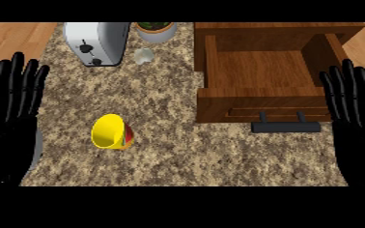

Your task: Pick up the cup, place it into the drawer and close the drawer

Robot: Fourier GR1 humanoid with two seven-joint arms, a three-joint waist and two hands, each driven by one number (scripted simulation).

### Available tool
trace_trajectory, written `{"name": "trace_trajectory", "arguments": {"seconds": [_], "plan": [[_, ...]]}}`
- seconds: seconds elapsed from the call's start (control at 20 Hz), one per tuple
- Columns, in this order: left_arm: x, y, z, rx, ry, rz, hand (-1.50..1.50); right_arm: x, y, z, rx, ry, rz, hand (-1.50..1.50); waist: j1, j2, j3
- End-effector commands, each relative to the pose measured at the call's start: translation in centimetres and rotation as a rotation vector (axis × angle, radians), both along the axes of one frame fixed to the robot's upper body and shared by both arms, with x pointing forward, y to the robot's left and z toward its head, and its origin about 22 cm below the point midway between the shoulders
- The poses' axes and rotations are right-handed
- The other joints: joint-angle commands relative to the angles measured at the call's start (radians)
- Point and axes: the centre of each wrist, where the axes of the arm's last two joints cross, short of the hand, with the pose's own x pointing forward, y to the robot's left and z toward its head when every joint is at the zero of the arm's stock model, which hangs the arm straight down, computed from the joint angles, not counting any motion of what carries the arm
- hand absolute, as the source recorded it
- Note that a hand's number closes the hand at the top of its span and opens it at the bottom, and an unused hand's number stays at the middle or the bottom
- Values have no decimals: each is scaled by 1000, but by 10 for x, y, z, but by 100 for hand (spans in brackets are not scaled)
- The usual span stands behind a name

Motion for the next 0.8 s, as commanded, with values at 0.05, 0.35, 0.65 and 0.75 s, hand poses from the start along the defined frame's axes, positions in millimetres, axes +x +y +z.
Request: {"name": "trace_trajectory", "arguments": {"seconds": [0.05, 0.35, 0.65, 0.75], "plan": [[6, -1, 13, 13, 10, -219, -150, -2, -2, 8, 26, -15, -6, -150, 2, -16, -15], [-1, 5, -32, -191, 261, -554, -150, 6, 0, -4, -48, 98, 117, -150, 14, -9, -16], [16, 69, -41, -218, 305, -582, -150, 21, -11, -3, -25, 101, 138, -150, 8, -14, -15], [39, 69, -58, -205, 327, -548, -150, 33, 1, -8, -48, 107, 143, -150, 5, -13, -15]]}}
